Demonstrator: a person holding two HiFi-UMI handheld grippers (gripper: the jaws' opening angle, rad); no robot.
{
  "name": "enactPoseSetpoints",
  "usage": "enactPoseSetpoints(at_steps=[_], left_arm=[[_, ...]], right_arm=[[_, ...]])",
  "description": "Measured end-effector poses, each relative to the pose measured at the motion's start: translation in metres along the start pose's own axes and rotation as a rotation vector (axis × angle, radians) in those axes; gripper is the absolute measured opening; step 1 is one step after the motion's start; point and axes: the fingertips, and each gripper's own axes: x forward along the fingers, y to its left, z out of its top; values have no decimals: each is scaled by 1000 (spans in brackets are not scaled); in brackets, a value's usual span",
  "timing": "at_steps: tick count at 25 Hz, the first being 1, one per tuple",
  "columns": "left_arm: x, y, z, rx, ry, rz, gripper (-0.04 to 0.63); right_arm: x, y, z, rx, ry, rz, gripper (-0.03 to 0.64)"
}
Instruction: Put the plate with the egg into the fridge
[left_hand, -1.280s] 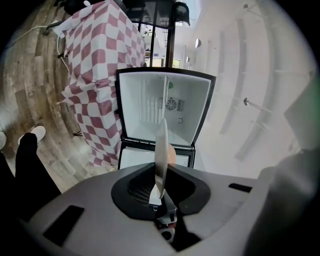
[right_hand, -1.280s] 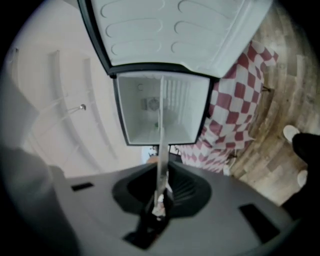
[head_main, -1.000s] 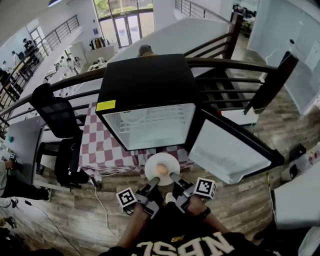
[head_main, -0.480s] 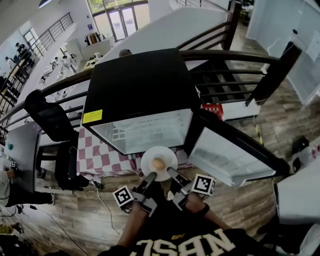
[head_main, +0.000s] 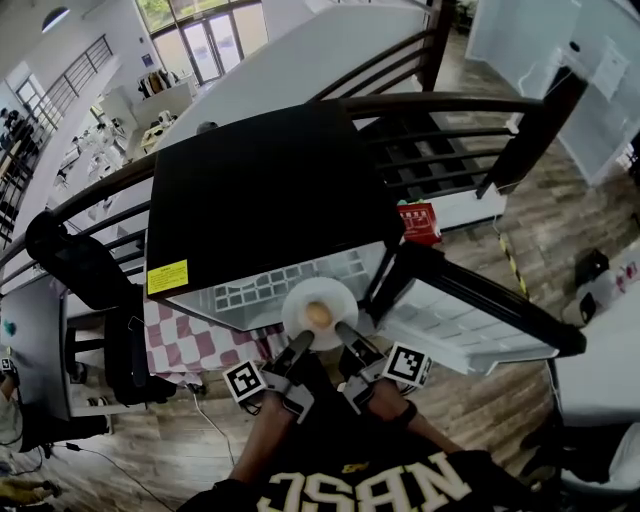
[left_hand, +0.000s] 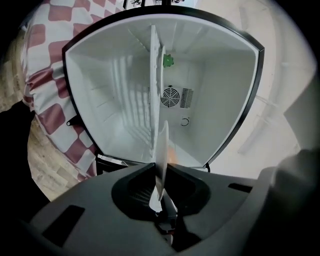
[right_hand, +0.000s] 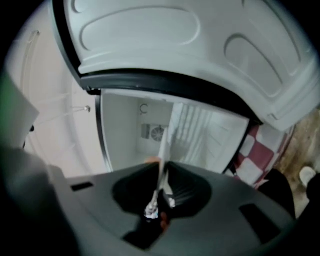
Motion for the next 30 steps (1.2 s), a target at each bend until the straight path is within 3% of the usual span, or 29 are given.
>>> enactPoseSetpoints(at_steps=[6, 18, 30], left_arm=[[21, -3, 18, 9, 30, 7, 46], [45, 6, 43, -76, 18, 23, 46], [70, 3, 59, -102, 38, 41, 46]], right_arm=[[20, 2, 17, 12, -51, 13, 51], [49, -9, 37, 38, -116, -23, 49], [66, -8, 59, 35, -164, -33, 49]])
